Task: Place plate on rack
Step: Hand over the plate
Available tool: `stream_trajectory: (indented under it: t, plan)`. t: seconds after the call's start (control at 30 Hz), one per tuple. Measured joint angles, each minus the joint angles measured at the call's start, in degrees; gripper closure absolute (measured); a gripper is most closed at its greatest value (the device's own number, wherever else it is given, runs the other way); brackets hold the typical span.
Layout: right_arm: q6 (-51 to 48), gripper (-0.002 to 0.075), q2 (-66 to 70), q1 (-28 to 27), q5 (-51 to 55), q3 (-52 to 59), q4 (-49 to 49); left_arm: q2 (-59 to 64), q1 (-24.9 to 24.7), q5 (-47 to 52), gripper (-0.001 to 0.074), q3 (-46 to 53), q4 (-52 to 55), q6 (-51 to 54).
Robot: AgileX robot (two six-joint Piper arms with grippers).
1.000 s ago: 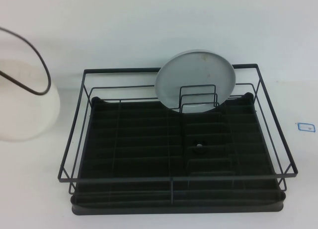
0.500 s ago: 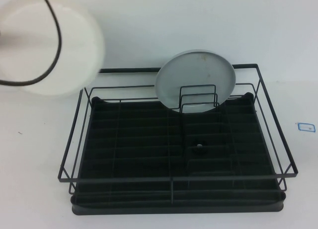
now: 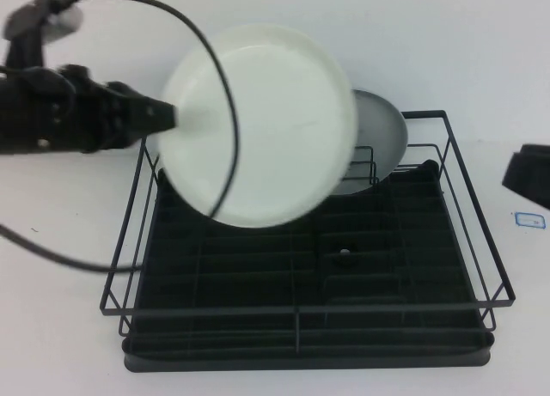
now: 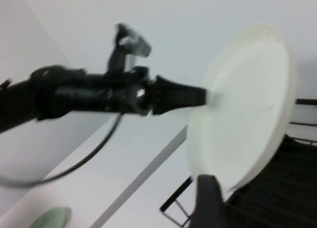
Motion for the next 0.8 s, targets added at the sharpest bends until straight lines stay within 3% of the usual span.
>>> stream_trajectory:
  t: [0.1, 0.33, 0.6, 0.7, 0.8]
  plan:
    - [-1.12, 0.02, 4.38, 0.09, -1.31, -0.89, 1.31, 0.0, -3.68, -0.23, 0.0729, 1.66, -5.17, 5.17]
    - [-2.82, 0.0179, 12.23, 5.01, -5.1, -6.26, 1.92, 0.41, -9.09, -1.79, 0.0729, 1.8, -5.54, 6.44]
    - [-4.15, 0.0178, 20.9, 9.42, -7.25, -11.3, 2.35, 0.48, -9.86, -1.92, 0.0729, 1.8, -6.04, 6.58]
    - [-4.24, 0.0192, 23.63, 9.54, -7.66, -11.45, 2.46, 0.48, -9.86, -1.92, 0.0729, 1.8, -6.04, 6.58]
    - [-4.24, 0.026, 25.39, 9.54, -7.3, -11.45, 2.46, 0.48, -9.86, -1.82, 0.0729, 1.8, -6.17, 7.77]
